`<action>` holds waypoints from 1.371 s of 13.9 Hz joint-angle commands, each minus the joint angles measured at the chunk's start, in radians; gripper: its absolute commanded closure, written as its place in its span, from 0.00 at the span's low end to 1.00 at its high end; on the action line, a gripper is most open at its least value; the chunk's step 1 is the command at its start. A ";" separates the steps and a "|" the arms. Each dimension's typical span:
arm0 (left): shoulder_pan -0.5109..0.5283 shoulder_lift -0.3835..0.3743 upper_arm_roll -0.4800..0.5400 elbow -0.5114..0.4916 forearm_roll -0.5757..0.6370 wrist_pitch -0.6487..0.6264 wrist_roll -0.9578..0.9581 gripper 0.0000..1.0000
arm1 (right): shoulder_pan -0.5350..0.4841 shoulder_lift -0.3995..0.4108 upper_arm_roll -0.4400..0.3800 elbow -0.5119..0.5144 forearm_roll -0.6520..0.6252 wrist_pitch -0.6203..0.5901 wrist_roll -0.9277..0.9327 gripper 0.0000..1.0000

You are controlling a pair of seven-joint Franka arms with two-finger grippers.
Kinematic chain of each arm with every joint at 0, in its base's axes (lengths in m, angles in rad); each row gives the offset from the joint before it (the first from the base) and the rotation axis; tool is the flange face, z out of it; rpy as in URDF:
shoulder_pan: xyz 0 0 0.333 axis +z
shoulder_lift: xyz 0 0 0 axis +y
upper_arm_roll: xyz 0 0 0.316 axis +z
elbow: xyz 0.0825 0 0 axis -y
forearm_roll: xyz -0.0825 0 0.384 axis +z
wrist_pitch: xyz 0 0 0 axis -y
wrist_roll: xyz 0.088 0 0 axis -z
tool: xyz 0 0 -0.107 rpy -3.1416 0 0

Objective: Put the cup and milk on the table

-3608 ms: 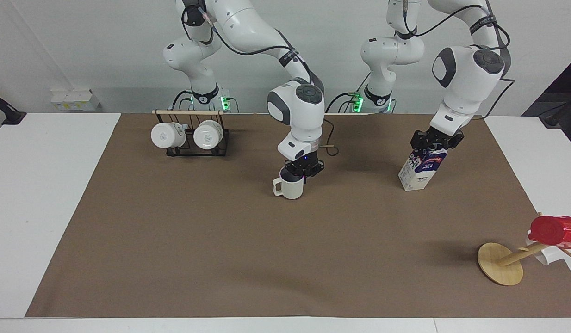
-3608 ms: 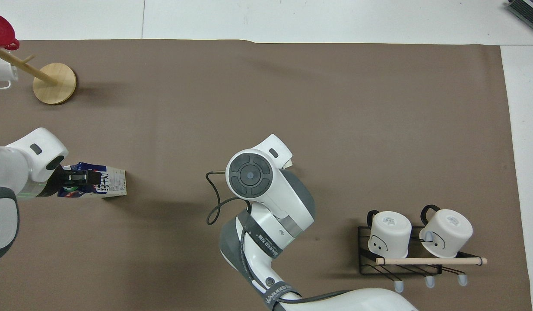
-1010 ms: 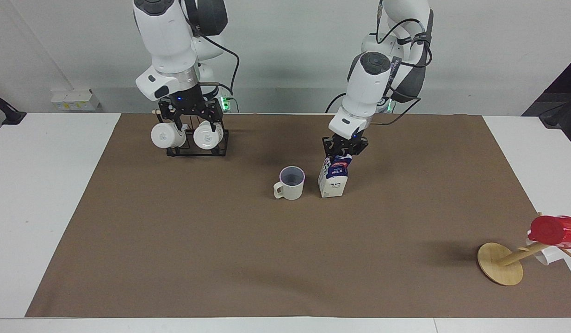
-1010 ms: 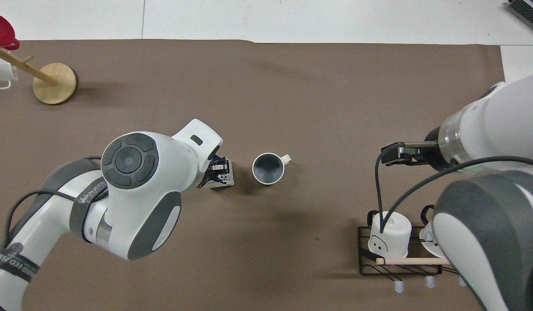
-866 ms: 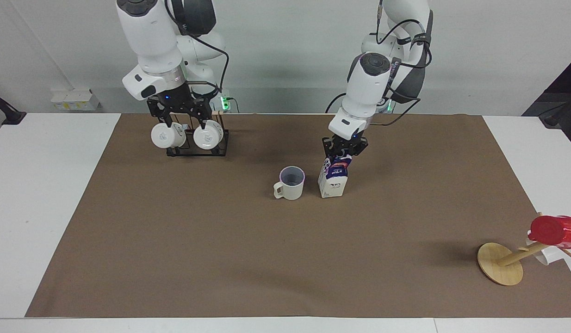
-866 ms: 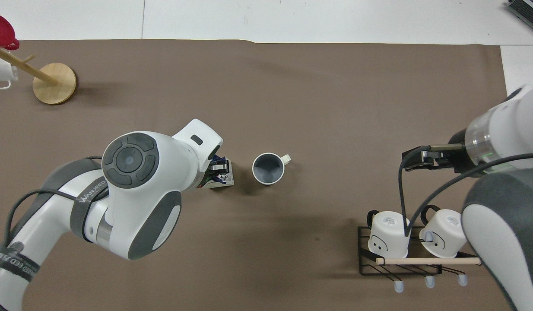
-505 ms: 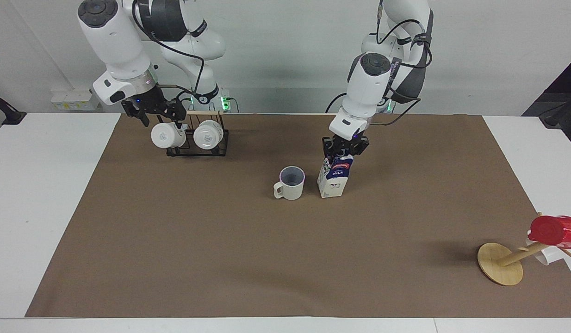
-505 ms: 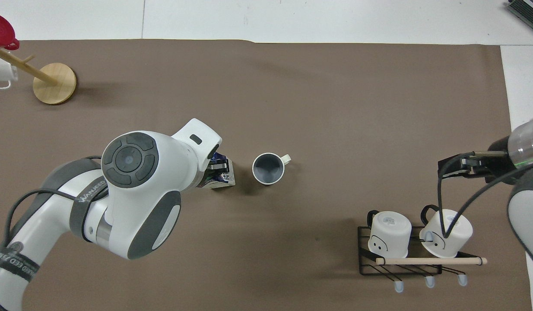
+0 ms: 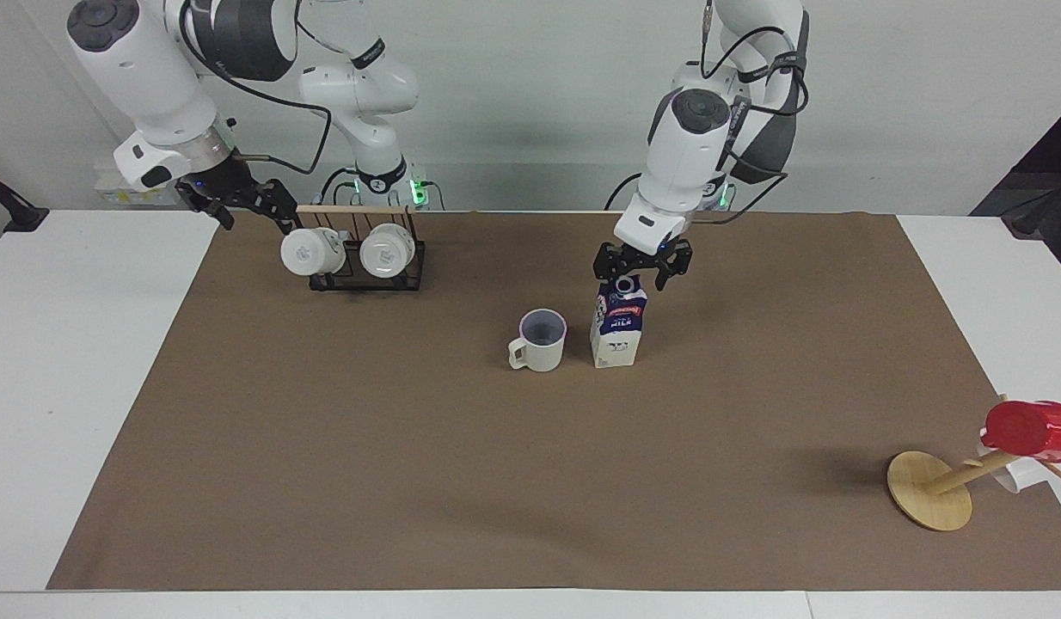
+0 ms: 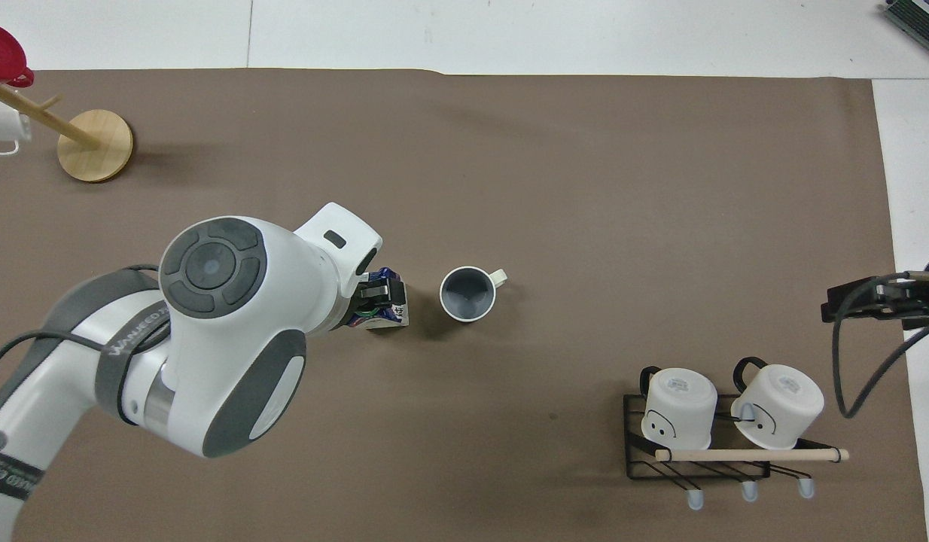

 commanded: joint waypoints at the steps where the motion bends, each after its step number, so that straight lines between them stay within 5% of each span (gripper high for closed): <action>1: -0.006 -0.044 0.025 0.105 0.004 -0.178 0.006 0.00 | -0.021 0.013 0.013 0.071 0.003 0.004 -0.031 0.00; 11: 0.338 -0.110 0.060 0.342 0.057 -0.513 0.514 0.00 | -0.012 0.023 0.025 0.353 -0.003 -0.197 -0.041 0.00; 19: 0.419 -0.121 0.061 0.387 0.075 -0.573 0.596 0.00 | 0.040 -0.027 0.034 0.288 -0.017 -0.191 -0.033 0.00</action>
